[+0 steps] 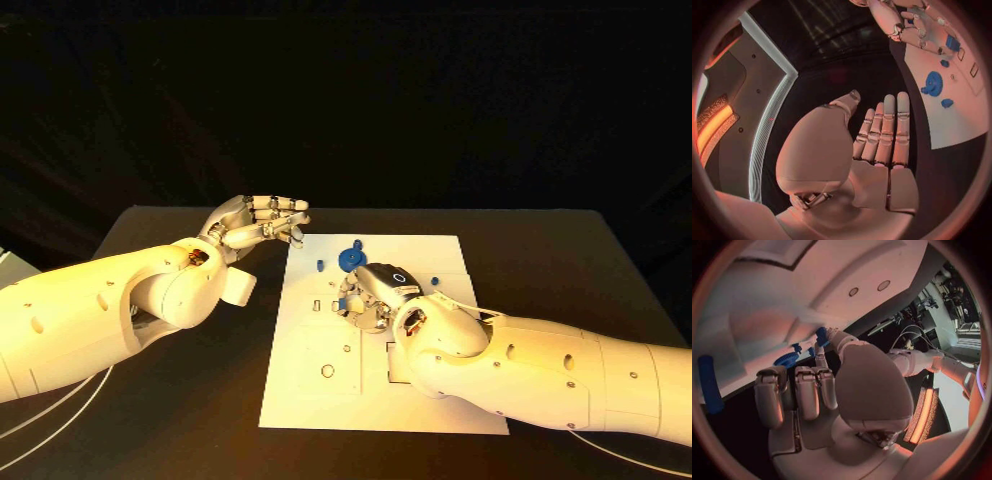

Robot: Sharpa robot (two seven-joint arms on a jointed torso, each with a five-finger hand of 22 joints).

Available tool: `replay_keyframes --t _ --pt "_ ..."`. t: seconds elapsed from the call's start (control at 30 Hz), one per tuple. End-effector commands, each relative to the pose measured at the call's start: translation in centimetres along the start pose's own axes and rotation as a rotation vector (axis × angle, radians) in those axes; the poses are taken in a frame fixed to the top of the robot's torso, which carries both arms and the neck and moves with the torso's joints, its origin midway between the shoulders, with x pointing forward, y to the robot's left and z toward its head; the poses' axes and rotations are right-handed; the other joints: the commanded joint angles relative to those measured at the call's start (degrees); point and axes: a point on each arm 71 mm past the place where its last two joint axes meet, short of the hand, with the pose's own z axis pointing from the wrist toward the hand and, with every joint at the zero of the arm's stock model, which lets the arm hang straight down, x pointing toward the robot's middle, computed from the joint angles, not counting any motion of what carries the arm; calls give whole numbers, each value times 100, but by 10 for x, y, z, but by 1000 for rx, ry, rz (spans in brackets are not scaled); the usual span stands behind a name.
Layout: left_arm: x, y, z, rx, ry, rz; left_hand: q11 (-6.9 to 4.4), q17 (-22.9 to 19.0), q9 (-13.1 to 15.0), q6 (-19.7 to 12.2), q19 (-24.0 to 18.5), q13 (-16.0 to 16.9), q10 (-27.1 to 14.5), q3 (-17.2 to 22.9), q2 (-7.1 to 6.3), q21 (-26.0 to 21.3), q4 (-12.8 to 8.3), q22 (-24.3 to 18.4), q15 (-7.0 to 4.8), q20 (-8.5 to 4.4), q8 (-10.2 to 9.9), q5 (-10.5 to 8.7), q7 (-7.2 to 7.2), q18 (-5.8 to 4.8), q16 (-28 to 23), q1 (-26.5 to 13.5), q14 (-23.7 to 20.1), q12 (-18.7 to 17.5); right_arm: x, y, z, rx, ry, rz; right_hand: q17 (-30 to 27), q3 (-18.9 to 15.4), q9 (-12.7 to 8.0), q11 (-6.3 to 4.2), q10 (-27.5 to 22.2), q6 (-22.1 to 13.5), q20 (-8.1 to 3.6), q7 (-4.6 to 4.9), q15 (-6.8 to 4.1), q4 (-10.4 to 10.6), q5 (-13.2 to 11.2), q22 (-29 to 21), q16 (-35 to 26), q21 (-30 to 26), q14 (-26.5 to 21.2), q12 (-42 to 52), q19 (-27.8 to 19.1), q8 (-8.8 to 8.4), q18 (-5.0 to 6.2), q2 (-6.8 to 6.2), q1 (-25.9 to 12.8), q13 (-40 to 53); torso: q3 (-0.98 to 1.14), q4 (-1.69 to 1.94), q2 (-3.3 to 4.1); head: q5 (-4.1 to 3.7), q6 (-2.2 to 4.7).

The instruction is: Assemble the parts on the task board

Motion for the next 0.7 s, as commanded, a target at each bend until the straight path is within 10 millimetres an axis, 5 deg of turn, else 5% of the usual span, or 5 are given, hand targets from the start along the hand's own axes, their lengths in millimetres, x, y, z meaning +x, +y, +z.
replay_keyframes --t 0.03,0.23,0.5,0.7 --pt "2 -1 0 5 18 1 -2 5 8 -31 20 -4 -48 45 8 26 0 9 -9 -17 32 -18 194 75 26 56 -27 20 1 1 0 -10 5 -25 1352 0 -10 37 596 -65 3 2 25 42 -45 1508 -12 31 561 23 600 -40 -39 -29 -57 1505 4 -2 0 12 -6" --pt "2 -1 0 4 20 1 -2 5 8 -31 20 -4 -48 45 8 26 0 9 -9 -17 32 -18 194 75 26 56 -27 20 1 1 0 -16 4 -28 1343 -99 -32 77 596 -163 37 43 61 135 -366 1508 -15 31 559 23 600 -84 -39 -89 -155 1505 6 -6 -2 11 3" --pt "2 0 1 -3 26 -1 -1 6 9 -32 18 -4 -50 48 4 31 -2 11 -9 -17 33 -20 195 75 30 58 -31 22 1 2 1 -21 5 -25 1313 -214 -59 111 520 -272 62 81 89 202 -428 1508 -26 31 552 -68 600 -143 -39 -136 -185 1430 5 -3 -2 11 32" --pt "2 0 1 -5 29 -3 -1 6 9 -32 18 -4 -50 48 4 31 -2 11 -9 -17 33 -20 195 75 30 58 -31 22 2 1 1 -22 9 -22 1301 -611 -118 174 365 -523 116 151 146 392 -546 1508 -31 31 549 -250 600 -296 -39 -224 -245 1280 6 -3 -2 17 46"
